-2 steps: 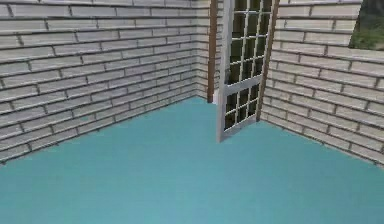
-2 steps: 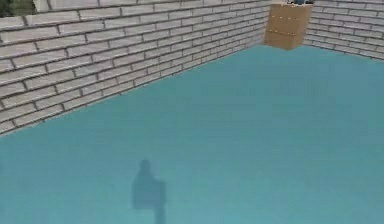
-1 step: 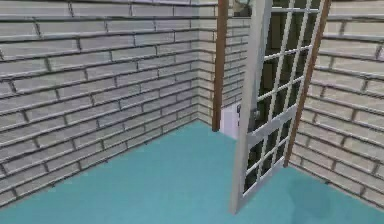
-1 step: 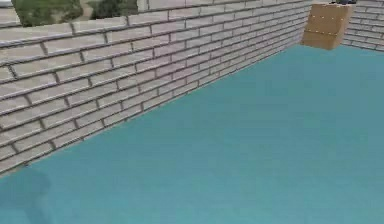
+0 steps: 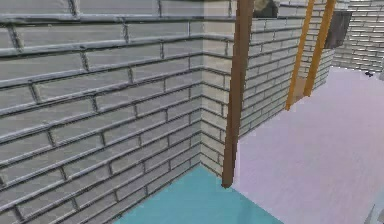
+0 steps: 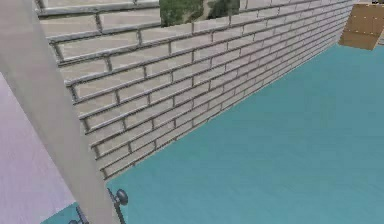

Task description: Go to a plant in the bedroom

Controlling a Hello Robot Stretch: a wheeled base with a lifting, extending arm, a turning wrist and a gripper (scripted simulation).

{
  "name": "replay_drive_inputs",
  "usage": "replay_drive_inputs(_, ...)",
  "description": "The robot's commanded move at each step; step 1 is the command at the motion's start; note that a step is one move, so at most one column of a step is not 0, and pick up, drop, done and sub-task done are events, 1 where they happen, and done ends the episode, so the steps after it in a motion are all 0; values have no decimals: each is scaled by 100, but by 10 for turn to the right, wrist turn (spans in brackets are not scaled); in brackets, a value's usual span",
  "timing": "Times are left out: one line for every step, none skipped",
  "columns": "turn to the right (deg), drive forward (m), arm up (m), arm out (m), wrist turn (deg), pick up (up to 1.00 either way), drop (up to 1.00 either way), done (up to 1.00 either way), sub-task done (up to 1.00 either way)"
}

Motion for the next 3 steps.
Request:
replay_drive_inputs(-30, 0, 0, 0, 0, 0, 0, 0, 0)
replay_drive_inputs(0, 35, 0, 0, 0, 0, 0, 0, 0)
replay_drive_inputs(420, 0, 0, 0, 0, 0, 0, 0, 0)
